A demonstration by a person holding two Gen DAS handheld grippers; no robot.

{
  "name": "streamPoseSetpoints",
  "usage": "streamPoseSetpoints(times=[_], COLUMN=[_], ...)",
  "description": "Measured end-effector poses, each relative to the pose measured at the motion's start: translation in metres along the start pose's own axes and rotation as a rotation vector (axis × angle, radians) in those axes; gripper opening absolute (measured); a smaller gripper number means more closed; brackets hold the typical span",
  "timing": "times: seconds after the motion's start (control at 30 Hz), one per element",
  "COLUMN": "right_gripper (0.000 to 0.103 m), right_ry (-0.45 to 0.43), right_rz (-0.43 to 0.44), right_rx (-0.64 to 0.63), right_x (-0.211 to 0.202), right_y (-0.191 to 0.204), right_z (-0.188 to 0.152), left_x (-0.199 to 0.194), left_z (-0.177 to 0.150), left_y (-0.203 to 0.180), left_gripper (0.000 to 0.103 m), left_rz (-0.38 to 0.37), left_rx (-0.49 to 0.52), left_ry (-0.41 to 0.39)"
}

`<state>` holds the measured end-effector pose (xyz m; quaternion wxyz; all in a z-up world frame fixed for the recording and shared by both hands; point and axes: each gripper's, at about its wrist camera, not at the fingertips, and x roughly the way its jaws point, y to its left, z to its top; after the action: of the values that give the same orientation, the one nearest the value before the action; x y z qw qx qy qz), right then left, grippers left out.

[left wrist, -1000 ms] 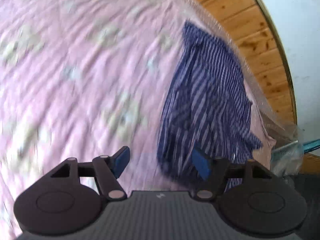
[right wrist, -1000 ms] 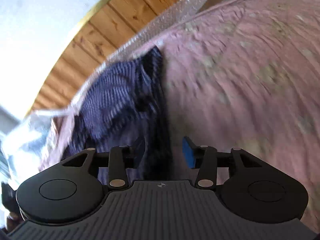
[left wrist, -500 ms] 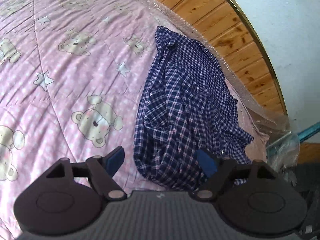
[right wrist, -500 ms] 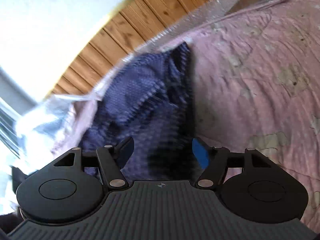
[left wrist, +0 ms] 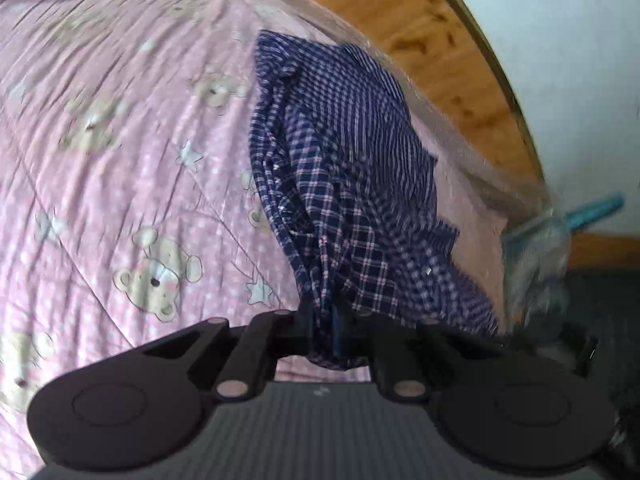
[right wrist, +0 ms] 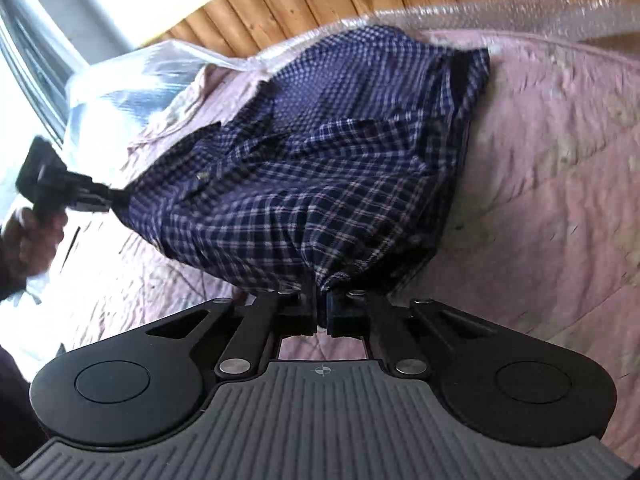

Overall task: Fold clothes
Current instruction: 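Grasp the shirt hem with both grippers and lift it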

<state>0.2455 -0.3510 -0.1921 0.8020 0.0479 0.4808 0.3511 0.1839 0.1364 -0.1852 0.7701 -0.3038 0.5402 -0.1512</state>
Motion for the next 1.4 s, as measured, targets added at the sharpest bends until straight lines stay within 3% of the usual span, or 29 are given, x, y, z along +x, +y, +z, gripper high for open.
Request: streamPoseSetpoints(times=[0.13,0.17,0.23,0.3,0.33,0.37,0.4,0.47,0.57,0.63,0.7,0.83,0.9,0.97,1.03,1.1,1.13,1.17,1.23,1.33,1.4], right_gripper=[0.0,0.0,0.0,0.0,0.0,0.002,0.006,0.028,0.028,0.028,0.028,0.025,0.02,0.0,0.0,0.0,0.0,0.008,0.01,0.011,0.012], right_ry=[0.127,0.164,0.145,0.116,0.11,0.112,0.121,0.107,-0.029,-0.098,-0.078,0.009,0.05,0.039,0.001,-0.021,-0.021,-0.034,-0.091,-0.091,-0.006], right_rz=[-0.031,-0.058,-0.065,-0.074,-0.083,-0.089,-0.097,-0.168,-0.288,-0.276,-0.218,-0.098,-0.099,-0.172,-0.27,-0.296,-0.313,-0.327,-0.299,-0.229,-0.313], right_rx=[0.003,0.011,0.078,0.119,0.124,0.128,0.139,0.121,0.069,0.02,-0.05,-0.142,-0.159,-0.129,-0.035,0.001,-0.012,-0.034,-0.071,-0.169,-0.179], right_x=[0.031,0.045,0.052,0.045,0.04,0.034,0.027,0.007,-0.03,-0.033,0.0,0.092,0.131,0.151,0.153,0.147,0.141,0.13,0.105,0.091,0.101], right_y=[-0.006,-0.008,-0.016,-0.017,-0.016,-0.015,-0.016,-0.02,-0.013,-0.001,0.013,0.026,0.024,0.011,-0.013,-0.025,-0.022,-0.016,0.004,0.034,0.024], right_z=[-0.022,-0.032,-0.048,-0.052,-0.052,-0.05,-0.046,-0.038,-0.017,0.006,0.034,0.08,0.095,0.107,0.115,0.115,0.114,0.112,0.104,0.082,0.06], left_x=[0.048,0.051,0.051,0.043,0.036,0.028,0.019,-0.002,-0.028,-0.022,0.004,0.055,0.066,0.068,0.07,0.061,0.054,0.048,0.044,0.065,0.076], left_z=[-0.018,-0.022,-0.027,-0.033,-0.036,-0.039,-0.041,-0.04,-0.028,-0.008,0.013,0.032,0.035,0.035,0.036,0.037,0.037,0.036,0.036,0.041,0.042], left_y=[0.026,0.033,0.045,0.043,0.04,0.037,0.034,0.027,0.008,-0.011,-0.03,-0.042,-0.036,-0.026,-0.016,-0.021,-0.027,-0.033,-0.042,-0.031,-0.017], left_gripper=[0.008,0.009,0.011,0.016,0.023,0.029,0.027,0.027,0.027,0.027,0.027,0.027,0.027,0.012,0.011,0.012,0.024,0.035,0.04,0.038,0.025], left_rz=[0.14,0.133,0.099,0.115,0.134,0.156,0.181,0.216,0.198,0.127,0.113,0.186,0.232,0.262,0.293,0.276,0.246,0.217,0.175,0.253,0.3], left_rx=[-0.016,-0.043,-0.097,-0.097,-0.074,-0.046,-0.025,0.006,0.037,0.077,0.142,0.218,0.214,0.181,0.149,0.137,0.135,0.144,0.173,0.186,0.176], left_ry=[0.109,0.1,0.068,0.05,0.042,0.035,0.023,-0.019,-0.119,-0.16,-0.149,-0.115,-0.111,-0.107,-0.103,-0.126,-0.152,-0.176,-0.206,-0.159,-0.132])
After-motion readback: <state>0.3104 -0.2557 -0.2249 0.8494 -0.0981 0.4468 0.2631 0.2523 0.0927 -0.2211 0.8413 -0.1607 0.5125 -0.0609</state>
